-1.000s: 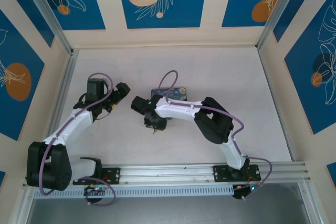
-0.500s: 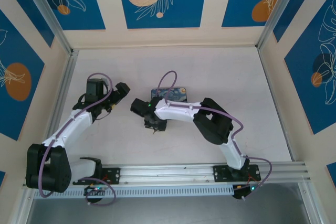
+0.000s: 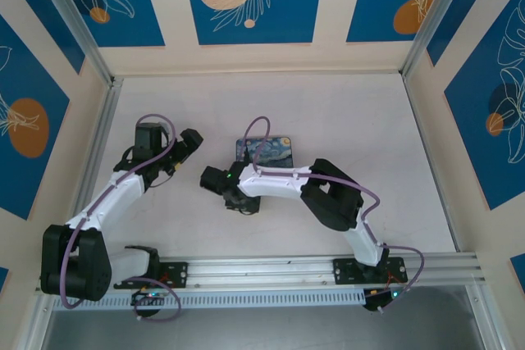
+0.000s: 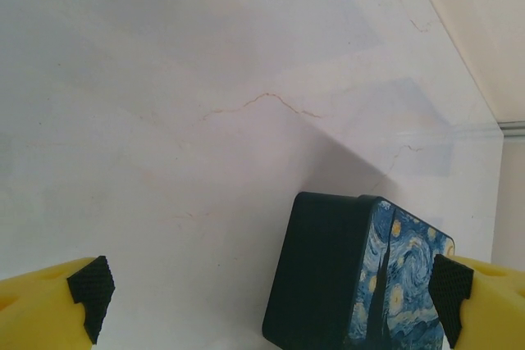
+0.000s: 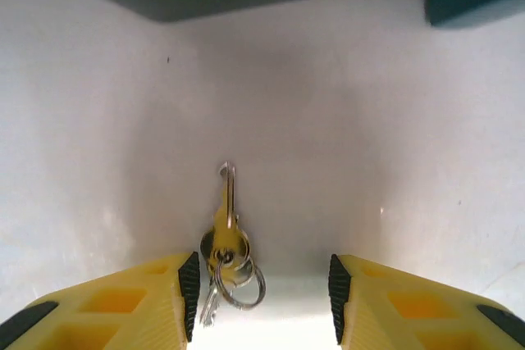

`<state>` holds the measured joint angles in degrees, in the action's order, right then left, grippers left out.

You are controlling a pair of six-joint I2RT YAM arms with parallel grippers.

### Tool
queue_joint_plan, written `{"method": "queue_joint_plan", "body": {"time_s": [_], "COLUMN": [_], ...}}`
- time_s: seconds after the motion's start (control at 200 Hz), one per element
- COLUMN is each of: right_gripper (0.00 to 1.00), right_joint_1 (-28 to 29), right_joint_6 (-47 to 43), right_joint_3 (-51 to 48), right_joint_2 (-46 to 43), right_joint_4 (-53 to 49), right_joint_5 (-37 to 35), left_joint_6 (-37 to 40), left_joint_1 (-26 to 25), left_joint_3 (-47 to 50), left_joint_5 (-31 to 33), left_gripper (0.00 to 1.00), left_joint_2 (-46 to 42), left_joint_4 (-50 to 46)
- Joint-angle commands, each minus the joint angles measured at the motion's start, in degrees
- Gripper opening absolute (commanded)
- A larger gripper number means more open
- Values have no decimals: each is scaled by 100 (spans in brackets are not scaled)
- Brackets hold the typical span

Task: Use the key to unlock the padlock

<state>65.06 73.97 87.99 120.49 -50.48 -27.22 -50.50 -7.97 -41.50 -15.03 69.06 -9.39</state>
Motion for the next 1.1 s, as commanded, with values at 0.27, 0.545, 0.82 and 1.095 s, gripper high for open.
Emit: {"method": "queue_joint_plan", "body": {"time_s": [0.27,0.545,0.82,1.095], "right_gripper": [46,41,25,0], "right_joint_1": [-127,-175,-79,-65], "right_joint_6": [366,344,320,107], "right_joint_3": [-236,-115,-307,-1068], "right_joint_2": [210,442,274,-568], "right_joint_4": [-145,-94,-43,355], "right_joint_5": [134,32,23,7], "left_joint_6": [5,5,5,133], "left_joint_1": [85,76,69,40], "left_joint_3": [133,115,126,139], "left_joint_5": [-132,-143,-162,-270], "left_gripper": [100,100,100,100], "left_joint_2": [-151,-90,-96,-171], "left_joint_4": [38,77,86,-58]}}
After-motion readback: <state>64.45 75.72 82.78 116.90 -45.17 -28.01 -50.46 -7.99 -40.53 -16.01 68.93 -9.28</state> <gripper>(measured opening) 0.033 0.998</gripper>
